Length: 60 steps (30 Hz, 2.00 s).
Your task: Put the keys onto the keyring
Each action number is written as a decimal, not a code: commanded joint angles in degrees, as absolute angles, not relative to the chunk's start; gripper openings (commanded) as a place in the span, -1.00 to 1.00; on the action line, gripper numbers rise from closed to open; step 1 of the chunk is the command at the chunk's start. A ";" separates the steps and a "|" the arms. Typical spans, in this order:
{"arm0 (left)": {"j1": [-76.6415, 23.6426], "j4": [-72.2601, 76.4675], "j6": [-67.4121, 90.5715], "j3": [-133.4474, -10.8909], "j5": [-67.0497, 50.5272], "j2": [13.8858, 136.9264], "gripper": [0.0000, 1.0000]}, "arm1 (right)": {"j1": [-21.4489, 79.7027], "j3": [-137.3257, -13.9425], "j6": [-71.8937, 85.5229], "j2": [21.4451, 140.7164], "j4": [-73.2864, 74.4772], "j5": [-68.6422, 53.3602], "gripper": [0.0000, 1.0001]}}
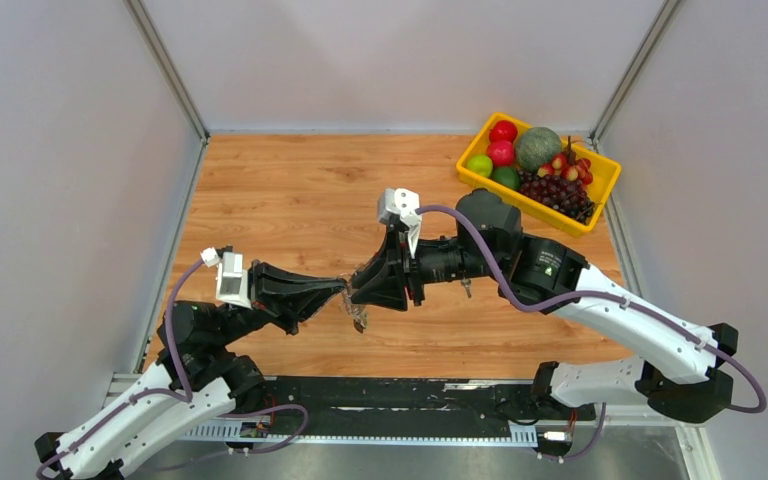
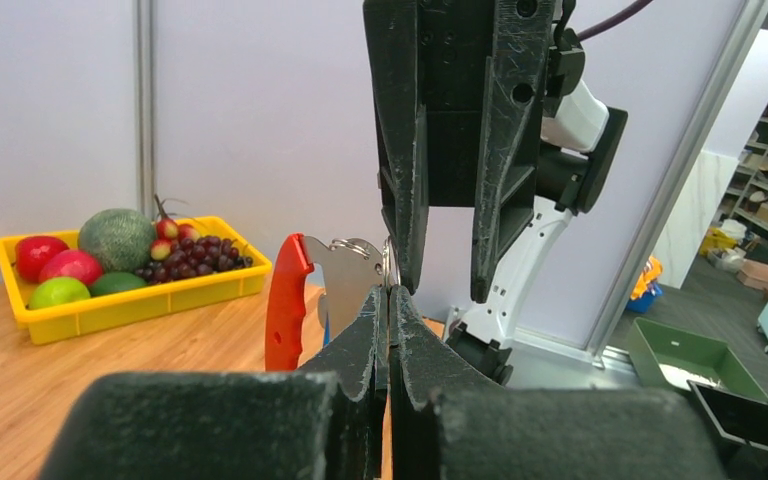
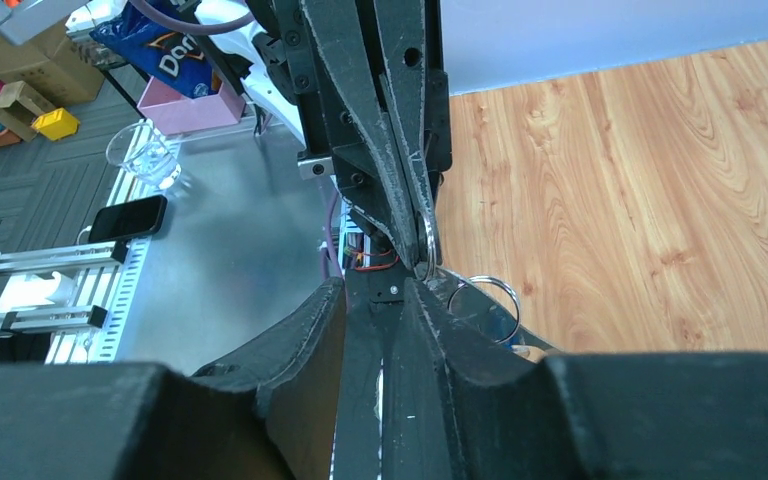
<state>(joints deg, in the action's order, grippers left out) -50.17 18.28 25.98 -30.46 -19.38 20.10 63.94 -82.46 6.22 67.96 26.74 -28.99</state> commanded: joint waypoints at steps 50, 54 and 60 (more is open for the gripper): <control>-50.25 26.03 27.05 -30.90 -24.04 20.79 -1.00 | 64.16 -85.13 5.83 68.16 22.50 -26.55 -0.44; -50.27 25.94 27.03 -30.72 -23.41 20.66 -1.00 | 64.17 -84.52 5.64 67.32 22.58 -26.52 -0.49; -50.27 25.65 26.98 -30.69 -22.57 20.42 -1.00 | 64.16 -83.22 5.74 65.76 22.56 -26.24 -0.47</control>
